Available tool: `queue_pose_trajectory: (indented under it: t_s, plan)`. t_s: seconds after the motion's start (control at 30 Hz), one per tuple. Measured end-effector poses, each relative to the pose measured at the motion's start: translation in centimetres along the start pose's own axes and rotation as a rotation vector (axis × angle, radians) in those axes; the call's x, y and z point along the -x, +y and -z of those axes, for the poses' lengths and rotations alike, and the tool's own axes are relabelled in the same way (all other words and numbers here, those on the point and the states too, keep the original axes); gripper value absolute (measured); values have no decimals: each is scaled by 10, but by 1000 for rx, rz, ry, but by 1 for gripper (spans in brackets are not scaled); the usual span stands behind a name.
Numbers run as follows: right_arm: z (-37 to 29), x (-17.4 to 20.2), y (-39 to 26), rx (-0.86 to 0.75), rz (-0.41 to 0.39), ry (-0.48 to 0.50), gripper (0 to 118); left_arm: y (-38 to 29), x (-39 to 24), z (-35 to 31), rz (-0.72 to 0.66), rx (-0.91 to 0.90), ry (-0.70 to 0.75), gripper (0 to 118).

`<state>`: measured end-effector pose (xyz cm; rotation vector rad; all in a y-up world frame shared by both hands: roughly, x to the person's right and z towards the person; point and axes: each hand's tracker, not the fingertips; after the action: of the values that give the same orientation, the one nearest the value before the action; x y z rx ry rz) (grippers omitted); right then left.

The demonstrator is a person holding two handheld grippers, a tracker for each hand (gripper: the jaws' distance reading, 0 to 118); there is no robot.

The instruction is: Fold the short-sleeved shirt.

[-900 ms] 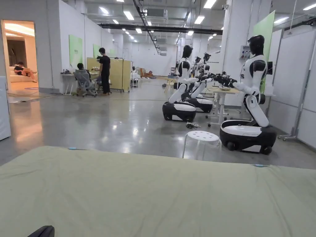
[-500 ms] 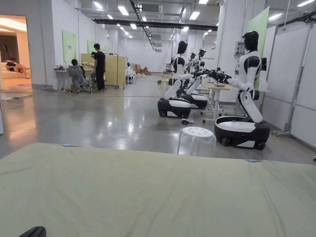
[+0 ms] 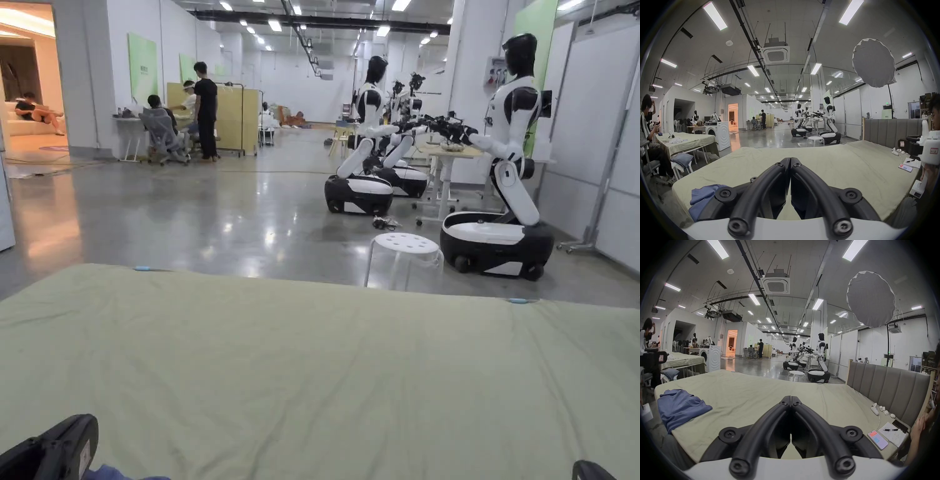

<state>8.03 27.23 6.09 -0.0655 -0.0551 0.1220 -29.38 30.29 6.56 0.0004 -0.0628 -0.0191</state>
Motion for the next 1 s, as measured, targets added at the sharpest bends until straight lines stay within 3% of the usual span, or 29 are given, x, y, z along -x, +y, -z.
queue_pose_trajectory:
  t_s: [0.07, 0.17, 0.27, 0.3, 0.37, 0.43, 0.5, 0.6, 0.67, 0.73, 0.77, 0.87, 0.9, 0.97, 1.0]
  plan:
    - [0, 0, 2, -5, -59, 5, 0, 2, 1, 0, 47, -8, 8, 3]
    - [-1, 5, 7, -23, -328, 6, 0, 5, -7, 2, 320, -17, 31, 3]
    - [-3, 20, -4, -61, -818, -5, 0, -12, -27, 7, 814, 15, 35, 3]
    - [-3, 26, -16, -62, -1031, 19, 0, -28, -32, 9, 1002, 38, 27, 3]
    - [-5, 31, -44, -70, -1382, 82, 0, -59, -39, 10, 1281, 79, -24, 3]
    - [-11, 29, -74, -70, -1660, 193, 0, -89, -45, 7, 1497, 162, -117, 3]
    - [-19, 25, -95, -41, -1813, 319, 0, -114, -46, 0, 1623, 222, -223, 3]
    - [-25, 20, -111, -44, -1875, 380, 0, -119, -54, -8, 1611, 259, -290, 3]
    - [-22, 19, -107, -35, -1810, 346, 0, -105, -60, -5, 1492, 251, -263, 3]
    - [-12, 25, -91, -3, -1626, 264, 0, -71, -58, 6, 1238, 228, -179, 3]
    - [-6, 28, -80, 8, -1476, 197, 0, -51, -56, 13, 1062, 228, -144, 3]
    - [14, 26, -41, 88, -860, 47, 0, -11, -21, 23, 484, 165, -86, 3]
    - [18, 18, -33, 106, -597, 36, 0, -5, -8, 25, 266, 148, -103, 3]
    - [24, 2, -30, 155, -158, 68, 0, -13, 9, 25, -76, 112, -149, 3]
    - [27, -5, -34, 177, 31, 93, 0, -21, 14, 28, -183, 105, -179, 3]
